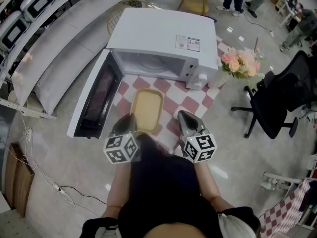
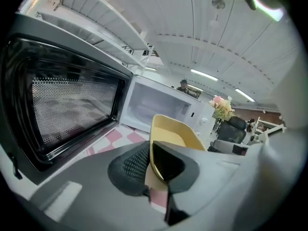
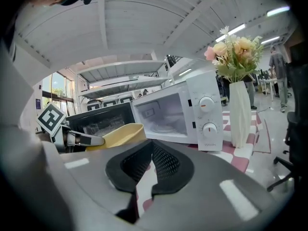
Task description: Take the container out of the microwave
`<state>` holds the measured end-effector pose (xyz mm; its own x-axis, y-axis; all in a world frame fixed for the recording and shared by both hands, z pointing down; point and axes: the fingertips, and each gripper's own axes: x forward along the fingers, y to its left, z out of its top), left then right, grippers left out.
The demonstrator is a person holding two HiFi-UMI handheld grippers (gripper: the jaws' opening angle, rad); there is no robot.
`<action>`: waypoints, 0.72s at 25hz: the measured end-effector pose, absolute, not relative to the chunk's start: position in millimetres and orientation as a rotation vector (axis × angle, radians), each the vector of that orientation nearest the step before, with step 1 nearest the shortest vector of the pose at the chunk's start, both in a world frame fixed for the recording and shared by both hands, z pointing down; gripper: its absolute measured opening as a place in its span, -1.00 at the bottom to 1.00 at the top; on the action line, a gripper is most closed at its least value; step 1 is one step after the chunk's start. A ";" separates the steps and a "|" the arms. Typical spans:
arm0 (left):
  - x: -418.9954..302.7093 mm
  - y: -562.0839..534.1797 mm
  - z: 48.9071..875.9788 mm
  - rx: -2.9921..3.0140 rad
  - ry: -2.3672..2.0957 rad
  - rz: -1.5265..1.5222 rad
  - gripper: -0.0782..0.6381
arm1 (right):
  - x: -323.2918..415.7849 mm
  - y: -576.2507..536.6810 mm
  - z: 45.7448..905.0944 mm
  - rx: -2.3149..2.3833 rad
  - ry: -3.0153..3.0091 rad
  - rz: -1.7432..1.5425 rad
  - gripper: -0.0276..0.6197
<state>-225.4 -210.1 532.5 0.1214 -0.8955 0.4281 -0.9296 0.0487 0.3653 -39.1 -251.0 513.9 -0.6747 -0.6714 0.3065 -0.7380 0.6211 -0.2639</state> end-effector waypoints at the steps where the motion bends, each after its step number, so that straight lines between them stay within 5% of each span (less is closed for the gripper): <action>1: -225.3 -207.6 532.6 1.838 -1.762 0.082 -0.71 | -38.4 -250.2 513.6 1.172 -2.671 0.537 -0.91; 18: -215.4 -197.0 538.8 1.872 -1.720 0.091 -0.70 | -36.6 -234.0 506.8 1.152 -2.760 0.431 -0.91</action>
<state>-215.4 -197.0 538.8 0.1628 -0.8885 0.4289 -0.9289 0.0086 0.3703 -36.6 -234.0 506.8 -0.7034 -0.6767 0.2175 -0.7108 0.6700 -0.2140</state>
